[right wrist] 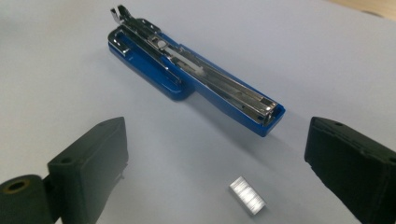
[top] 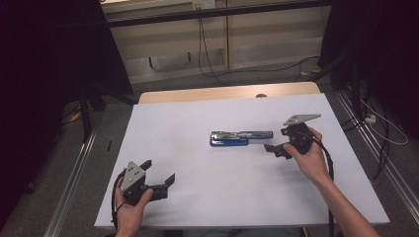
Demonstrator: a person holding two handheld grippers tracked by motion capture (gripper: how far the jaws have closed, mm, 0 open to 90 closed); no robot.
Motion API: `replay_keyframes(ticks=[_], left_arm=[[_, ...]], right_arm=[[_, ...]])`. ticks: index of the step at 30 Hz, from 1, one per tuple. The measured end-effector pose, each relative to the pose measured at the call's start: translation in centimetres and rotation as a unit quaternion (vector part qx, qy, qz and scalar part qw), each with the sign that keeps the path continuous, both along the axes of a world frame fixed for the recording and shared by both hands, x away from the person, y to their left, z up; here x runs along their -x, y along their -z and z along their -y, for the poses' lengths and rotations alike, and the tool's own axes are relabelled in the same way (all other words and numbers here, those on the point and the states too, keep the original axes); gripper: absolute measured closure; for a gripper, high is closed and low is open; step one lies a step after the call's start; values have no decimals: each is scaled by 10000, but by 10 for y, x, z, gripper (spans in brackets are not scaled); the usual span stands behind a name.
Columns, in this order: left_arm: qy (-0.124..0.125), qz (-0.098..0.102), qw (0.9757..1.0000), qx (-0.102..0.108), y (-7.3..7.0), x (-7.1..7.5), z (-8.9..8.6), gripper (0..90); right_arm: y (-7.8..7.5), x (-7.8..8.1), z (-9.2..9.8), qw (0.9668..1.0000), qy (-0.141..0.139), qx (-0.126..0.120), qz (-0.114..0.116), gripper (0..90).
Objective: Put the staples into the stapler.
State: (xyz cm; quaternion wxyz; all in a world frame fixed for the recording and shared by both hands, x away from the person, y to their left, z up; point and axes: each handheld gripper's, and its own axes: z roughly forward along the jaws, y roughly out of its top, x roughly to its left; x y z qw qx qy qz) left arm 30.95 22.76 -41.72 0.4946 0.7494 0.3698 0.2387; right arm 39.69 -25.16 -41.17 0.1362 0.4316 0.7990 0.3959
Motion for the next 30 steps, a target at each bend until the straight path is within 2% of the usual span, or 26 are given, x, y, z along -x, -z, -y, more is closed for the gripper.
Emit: replay_keyframes(ticks=[4,6,9,12,15,21,23,25,28,30], left_arm=[[72,9,10000,8,0,2,3,45],[91,2,10000,2,0,2,3,45],[101,8,9999,-25,0,2,2,45],[88,9,10000,-5,0,1,2,45],[113,-59,9999,-50,1,-2,2,45],[86,-93,9999,-73,2,-2,3,45],[120,-107,9999,1,1,-1,4,45],[125,-82,9999,-51,1,0,4,45],[82,-69,9999,-85,1,0,3,45],[65,-70,9999,-112,2,-1,2,45]], right_arm=[[2,-10,0,9997,-150,75,-176,112],[4,-14,0,9993,-246,25,-282,186],[7,-15,1,9989,-290,156,-335,217],[9,-15,6,9984,-318,174,-424,268],[10,-15,12,9977,-314,297,-531,286],[8,-17,18,9943,-546,592,-698,354],[8,-20,18,9936,-617,539,-773,354],[11,-23,20,9945,-557,445,-766,394],[18,-26,19,9920,-623,688,-860,430],[19,-26,20,9919,-660,646,-878,478]])
